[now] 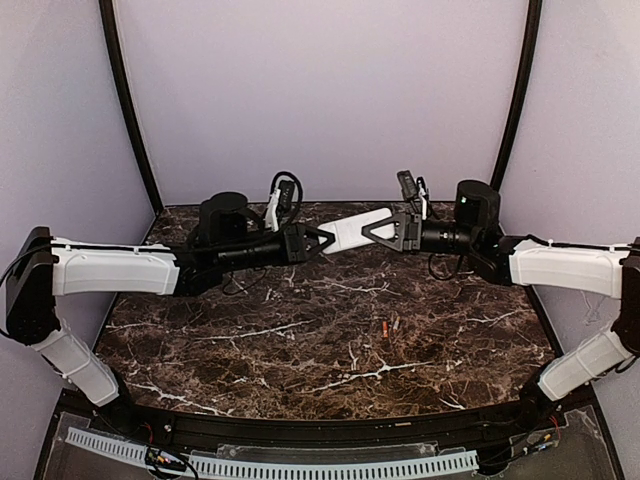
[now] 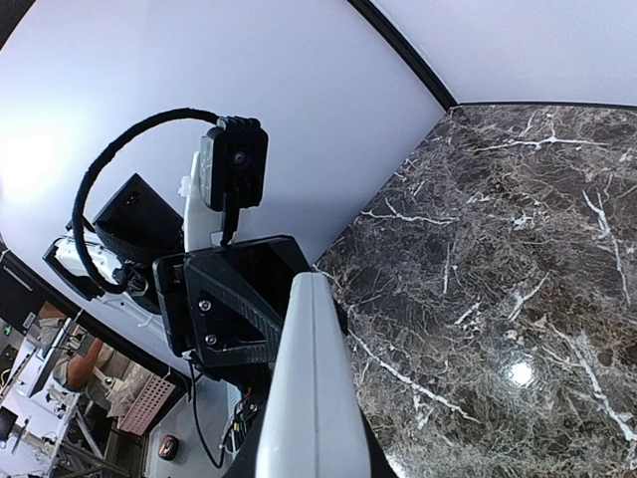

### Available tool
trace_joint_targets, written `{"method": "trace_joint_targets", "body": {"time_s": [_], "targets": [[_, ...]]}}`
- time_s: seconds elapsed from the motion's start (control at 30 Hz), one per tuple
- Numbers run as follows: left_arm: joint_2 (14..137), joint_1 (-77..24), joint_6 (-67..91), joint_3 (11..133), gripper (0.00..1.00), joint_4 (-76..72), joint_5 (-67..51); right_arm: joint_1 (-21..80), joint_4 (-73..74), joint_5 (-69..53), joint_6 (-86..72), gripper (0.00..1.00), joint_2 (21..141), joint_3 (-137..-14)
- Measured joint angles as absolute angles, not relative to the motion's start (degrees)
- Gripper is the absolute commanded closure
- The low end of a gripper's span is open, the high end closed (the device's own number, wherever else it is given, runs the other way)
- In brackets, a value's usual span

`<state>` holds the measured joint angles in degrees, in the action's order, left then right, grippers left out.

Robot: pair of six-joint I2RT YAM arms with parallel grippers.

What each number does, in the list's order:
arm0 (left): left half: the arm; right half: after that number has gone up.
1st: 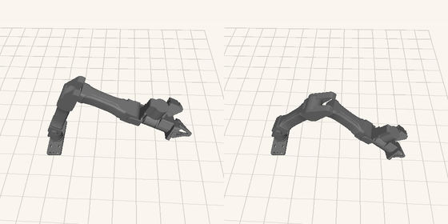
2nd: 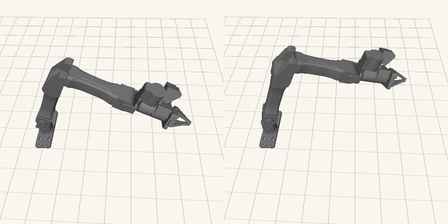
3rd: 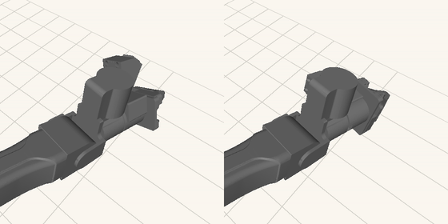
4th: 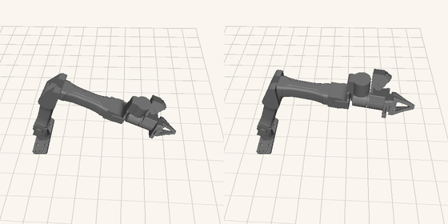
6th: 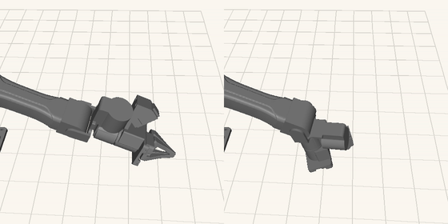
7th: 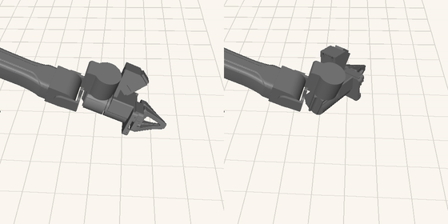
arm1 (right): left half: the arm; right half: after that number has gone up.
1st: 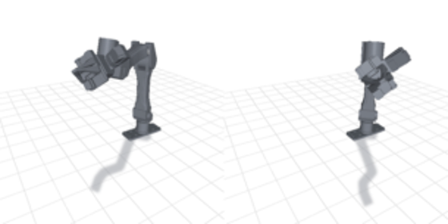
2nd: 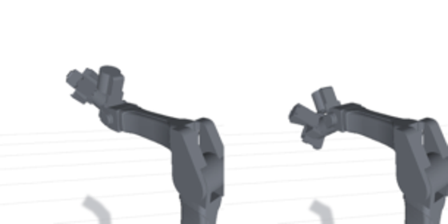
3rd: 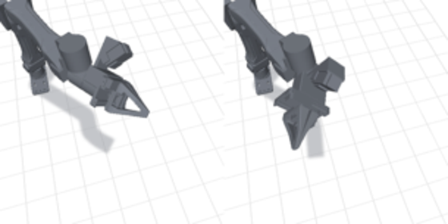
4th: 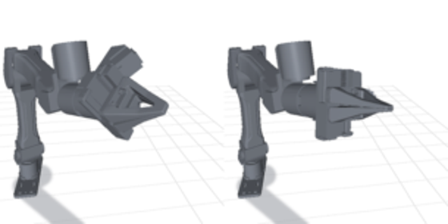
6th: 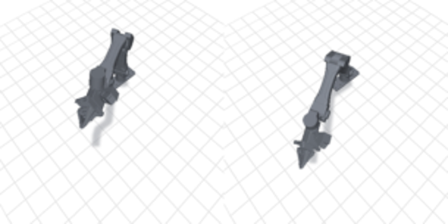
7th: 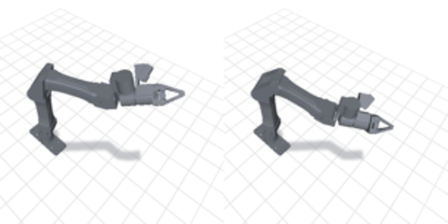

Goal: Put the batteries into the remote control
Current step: Remove the battery cover from the remote control.

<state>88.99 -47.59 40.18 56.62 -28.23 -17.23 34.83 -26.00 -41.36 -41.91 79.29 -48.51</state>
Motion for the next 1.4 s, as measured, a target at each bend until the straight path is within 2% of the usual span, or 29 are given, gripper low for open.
{"method": "trace_joint_targets", "body": {"time_s": [0.17, 0.37, 0.43, 0.57, 0.67, 0.83, 1.1, 1.17, 1.2, 1.27, 1.33, 1.4], "targets": [[88.9, -47.4, 40.6, 55.9, 0.83, -30.0, -18.3, 34.2, -29.0, -43.0, -44.0, 1.0, 79.3, -47.2], [88.9, -47.1, 42.3, 54.4, 0.76, -34.8, -20.8, 33.8, -31.5, -44.4, -46.0, 1.0, 79.3, -46.8], [88.9, -47.1, 42.7, 54.3, 0.68, -35.7, -21.3, 33.8, -32.2, -44.6, -46.4, 1.0, 79.3, -46.8], [88.9, -47.0, 42.5, 54.3, 0.67, -35.8, -21.1, 33.7, -32.5, -45.1, -46.9, 1.0, 79.3, -46.8], [88.9, -47.0, 41.8, 54.3, 0.7, -34.8, -20.1, 33.7, -31.4, -45.0, -46.7, 1.0, 79.3, -46.8], [88.8, -47.1, 41.2, 54.3, 0.81, -32.9, -19.2, 33.7, -29.5, -44.6, -45.8, 1.0, 79.3, -46.8], [88.2, -47.1, 41.6, 54.3, 0.87, -32.4, -19.1, 33.2, -30.0, -45.2, -45.0, 1.0, 79.1, -46.8], [88.2, -47.1, 41.6, 54.3, 0.84, -32.4, -19.0, 33.2, -30.0, -45.2, -45.0, 1.0, 79.1, -46.8], [88.2, -47.1, 41.6, 54.3, 0.75, -32.3, -19.0, 33.2, -29.9, -45.2, -44.9, 1.0, 79.1, -46.8], [88.2, -47.1, 41.6, 54.3, 0.67, -32.1, -18.9, 33.1, -29.8, -45.2, -44.9, 1.0, 79.1, -46.8], [88.2, -47.1, 41.2, 54.3, 0.67, -31.6, -18.0, 33.1, -29.4, -45.0, -45.1, 1.0, 79.0, -46.7], [88.2, -47.0, 41.1, 54.3, 0.72, -31.1, -17.4, 33.0, -29.1, -44.7, -45.2, 1.0, 79.0, -46.7]]}}
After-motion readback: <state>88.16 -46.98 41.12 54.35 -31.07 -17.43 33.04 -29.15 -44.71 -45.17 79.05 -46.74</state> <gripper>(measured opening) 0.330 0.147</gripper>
